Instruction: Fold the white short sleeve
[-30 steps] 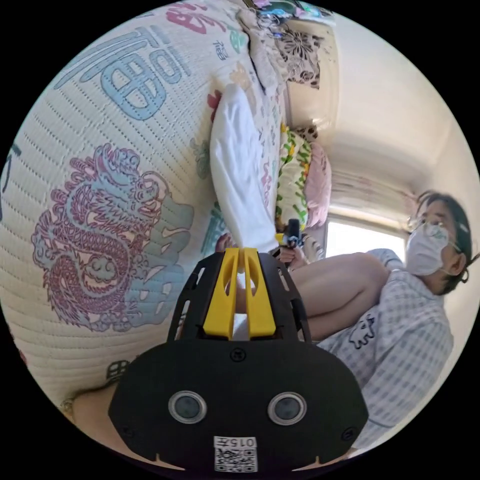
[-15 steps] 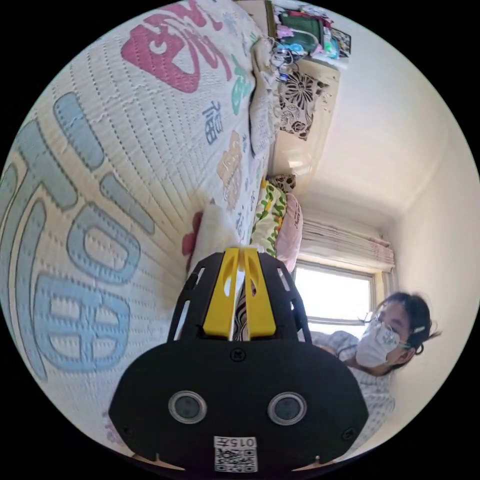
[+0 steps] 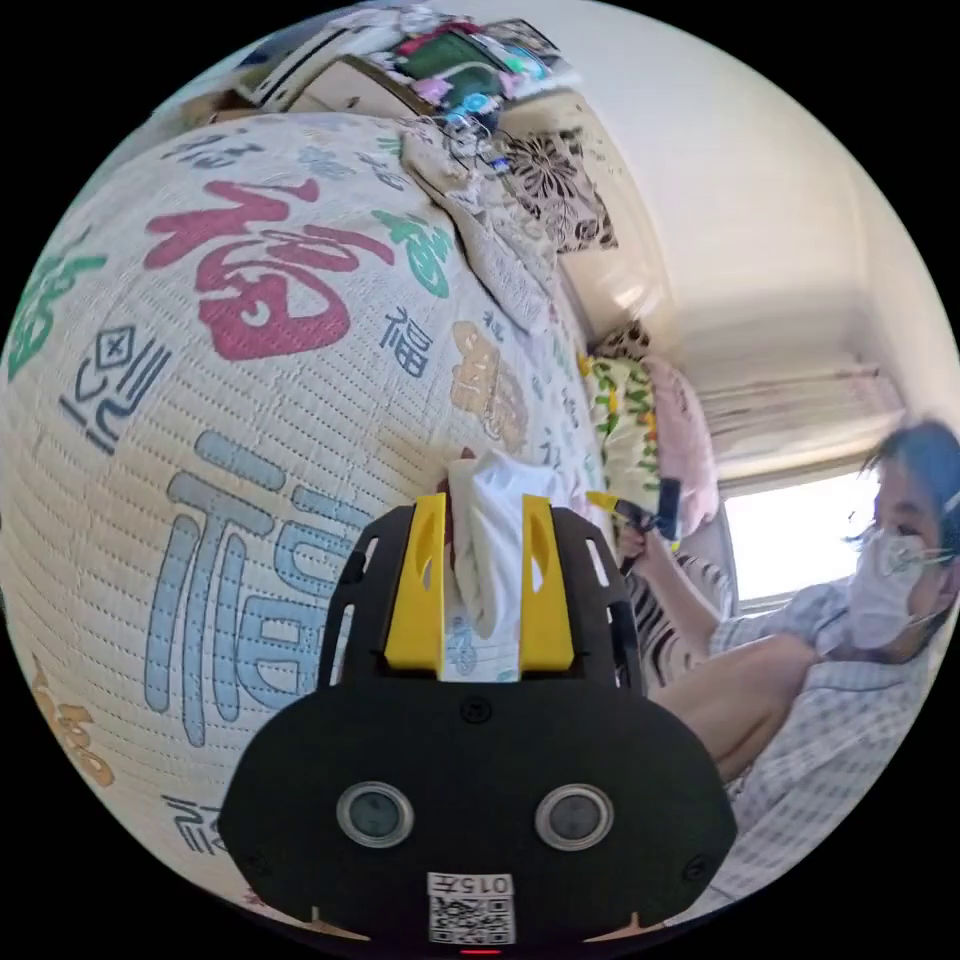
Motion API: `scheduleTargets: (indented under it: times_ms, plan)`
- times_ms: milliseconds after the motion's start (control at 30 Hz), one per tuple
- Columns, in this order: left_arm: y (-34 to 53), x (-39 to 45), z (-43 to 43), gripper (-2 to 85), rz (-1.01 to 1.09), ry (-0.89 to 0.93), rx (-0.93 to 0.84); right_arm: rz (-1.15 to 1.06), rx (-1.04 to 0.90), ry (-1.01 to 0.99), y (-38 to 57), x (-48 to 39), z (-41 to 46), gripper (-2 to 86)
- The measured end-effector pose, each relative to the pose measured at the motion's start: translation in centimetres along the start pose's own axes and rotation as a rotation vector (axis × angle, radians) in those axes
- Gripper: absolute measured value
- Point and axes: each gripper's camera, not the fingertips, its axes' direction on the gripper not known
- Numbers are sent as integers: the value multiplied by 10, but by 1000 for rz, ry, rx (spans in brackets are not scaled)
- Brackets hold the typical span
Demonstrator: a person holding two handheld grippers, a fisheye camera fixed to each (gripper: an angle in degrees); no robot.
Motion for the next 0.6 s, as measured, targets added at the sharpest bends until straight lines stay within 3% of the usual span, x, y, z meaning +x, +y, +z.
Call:
scheduleTargets:
  times_ms: [133,233,433,600]
  plan:
    - [-3,31,32,101,106,-167,-67,-75,-85,134,-32,-34,64,93]
    - [-2,25,43,58,72,-148,-69,-52,-86,201,-45,-41,95,55]
    - [25,14,22,48,-33,-76,-33,-13,-39,111,-55,-53,124,45]
    - [65,29,-23,106,19,-21,-72,-24,-1,-158,-50,-59,121,61]
